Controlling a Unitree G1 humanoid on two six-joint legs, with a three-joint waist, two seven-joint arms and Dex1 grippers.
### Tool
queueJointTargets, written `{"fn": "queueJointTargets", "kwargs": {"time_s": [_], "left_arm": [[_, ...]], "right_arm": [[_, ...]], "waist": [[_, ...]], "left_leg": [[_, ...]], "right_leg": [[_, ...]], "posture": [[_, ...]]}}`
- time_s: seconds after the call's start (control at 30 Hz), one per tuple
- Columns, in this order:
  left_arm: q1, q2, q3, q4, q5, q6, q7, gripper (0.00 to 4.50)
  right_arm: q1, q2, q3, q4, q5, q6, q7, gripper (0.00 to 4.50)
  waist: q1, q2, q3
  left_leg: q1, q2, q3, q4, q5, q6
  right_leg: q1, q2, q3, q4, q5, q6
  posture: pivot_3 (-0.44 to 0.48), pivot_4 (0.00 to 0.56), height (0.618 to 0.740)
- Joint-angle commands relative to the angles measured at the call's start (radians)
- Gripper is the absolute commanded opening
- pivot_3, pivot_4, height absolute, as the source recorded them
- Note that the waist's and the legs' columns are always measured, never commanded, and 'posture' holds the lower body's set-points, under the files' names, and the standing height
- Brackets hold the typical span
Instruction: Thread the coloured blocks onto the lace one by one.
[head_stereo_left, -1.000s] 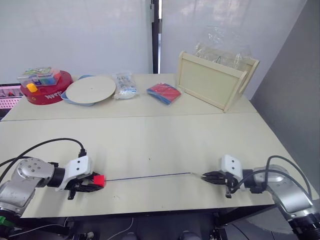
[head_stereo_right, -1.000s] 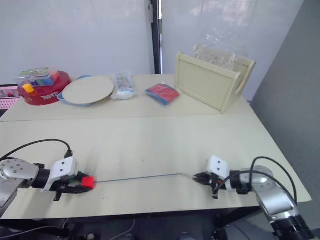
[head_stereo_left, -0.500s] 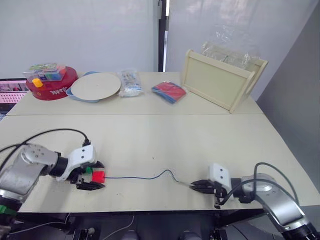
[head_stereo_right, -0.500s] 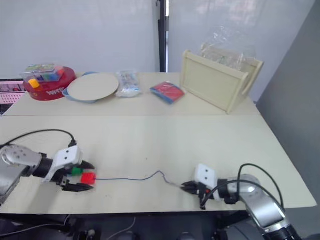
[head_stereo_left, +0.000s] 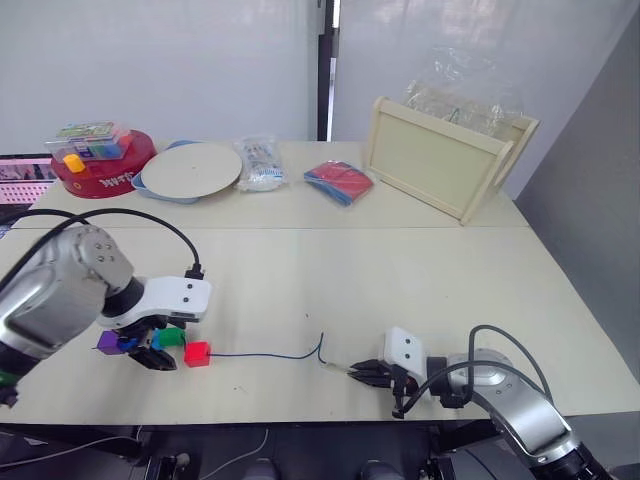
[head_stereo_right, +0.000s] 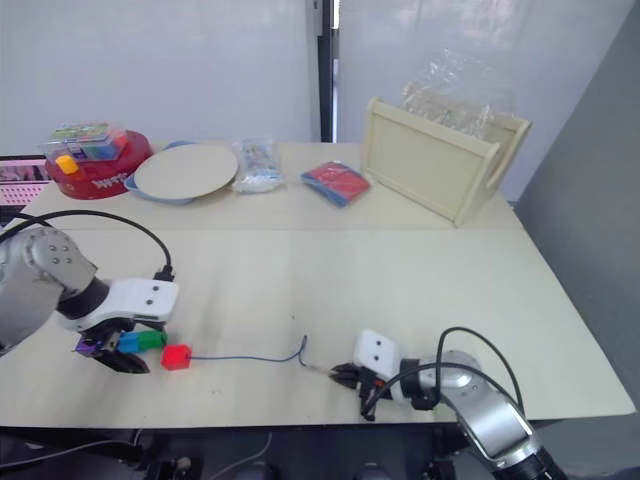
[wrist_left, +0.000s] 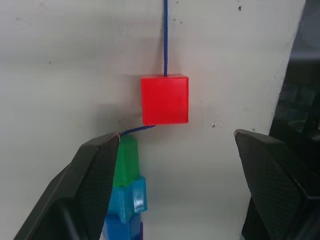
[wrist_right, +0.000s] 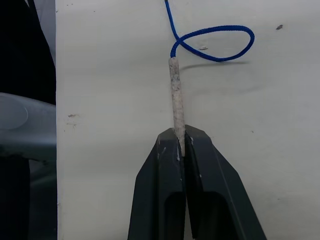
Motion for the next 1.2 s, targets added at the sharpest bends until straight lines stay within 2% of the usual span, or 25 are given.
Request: {"fn": "queueJointTargets", "kwargs": {"time_s": [0.03, 0.43, 0.53, 0.7, 0.73, 0.97, 1.2], "left_arm": [[-0.003, -0.026, -0.018, 0.021, 0.056, 0.008, 0.000, 3.87], [0.076, -0.116, -0.058, 0.013, 0.135, 0.039, 0.054, 3.87], [0.096, -0.117, -0.059, 0.016, 0.147, 0.022, 0.057, 3.06], [0.117, -0.115, -0.046, 0.021, 0.157, 0.001, 0.047, 1.39], [0.122, -0.114, -0.043, 0.024, 0.159, -0.005, 0.046, 1.19], [0.182, -0.063, 0.009, 0.071, 0.159, -0.065, 0.041, 1.19], [0.245, -0.022, 0.056, 0.143, 0.190, -0.140, 0.071, 1.19]], "right_arm": [[0.011, -0.012, -0.021, -0.053, 0.003, 0.005, -0.016, 0.00], [0.038, -0.024, -0.033, -0.125, 0.021, 0.063, -0.059, 0.00], [0.039, -0.028, -0.034, -0.130, 0.023, 0.070, -0.064, 0.00], [0.035, -0.042, -0.063, -0.117, 0.020, 0.088, -0.083, 0.00], [0.035, -0.048, -0.075, -0.112, 0.022, 0.094, -0.085, 0.00], [0.061, -0.131, -0.265, -0.030, 0.016, 0.094, -0.124, 0.00], [0.056, -0.160, -0.289, 0.031, -0.032, 0.097, -0.165, 0.00]], "waist": [[0.000, -0.001, 0.001], [-0.003, -0.002, 0.001], [-0.003, -0.002, 0.001], [-0.010, -0.001, 0.001], [-0.009, -0.001, 0.001], [-0.012, -0.001, 0.001], [-0.031, 0.005, -0.002]], "left_leg": [[0.000, 0.000, 0.000, 0.000, 0.000, 0.000], [0.000, 0.000, 0.000, 0.001, 0.000, 0.000], [0.002, 0.000, 0.000, 0.002, 0.000, 0.000], [0.002, 0.000, 0.000, 0.002, 0.000, 0.000], [0.002, 0.000, 0.000, 0.002, 0.000, 0.000], [0.002, 0.000, 0.000, 0.002, 0.000, 0.000], [0.005, 0.000, 0.001, 0.001, 0.000, 0.001]], "right_leg": [[0.000, 0.000, 0.000, 0.000, 0.000, 0.000], [0.000, 0.000, 0.000, 0.001, 0.000, 0.000], [0.001, 0.000, 0.000, 0.002, 0.000, 0.000], [0.001, 0.000, 0.001, 0.002, 0.000, 0.000], [0.001, 0.000, 0.001, 0.002, 0.000, 0.000], [0.001, 0.000, 0.001, 0.002, 0.000, 0.000], [0.001, 0.000, 0.003, 0.004, 0.000, 0.000]], "posture": [[0.000, 0.150, 0.740], [0.000, 0.150, 0.740], [0.000, 0.150, 0.740], [0.000, 0.150, 0.740], [0.000, 0.150, 0.740], [0.000, 0.150, 0.740], [0.000, 0.150, 0.740]]}}
